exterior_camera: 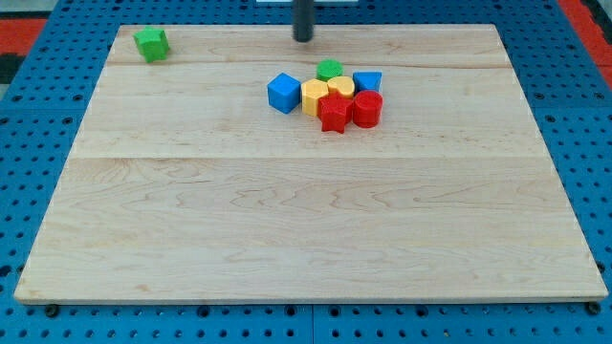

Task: Move the blue cube into the yellow hexagon

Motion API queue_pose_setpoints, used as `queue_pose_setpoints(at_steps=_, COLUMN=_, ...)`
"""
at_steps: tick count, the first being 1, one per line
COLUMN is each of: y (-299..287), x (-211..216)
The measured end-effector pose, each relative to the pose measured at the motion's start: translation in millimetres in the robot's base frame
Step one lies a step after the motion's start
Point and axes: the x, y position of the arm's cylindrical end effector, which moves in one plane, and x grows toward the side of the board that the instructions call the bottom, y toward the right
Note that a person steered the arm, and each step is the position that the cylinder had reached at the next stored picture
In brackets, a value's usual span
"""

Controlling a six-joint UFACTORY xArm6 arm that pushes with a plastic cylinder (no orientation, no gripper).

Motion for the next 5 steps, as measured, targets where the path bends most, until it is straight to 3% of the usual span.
queue_pose_setpoints(at_steps=1, y=-71, x=1)
queue_pose_setpoints(at_steps=4, y=-164, x=77)
queue_pose_setpoints(at_steps=5, y=-167, x=91)
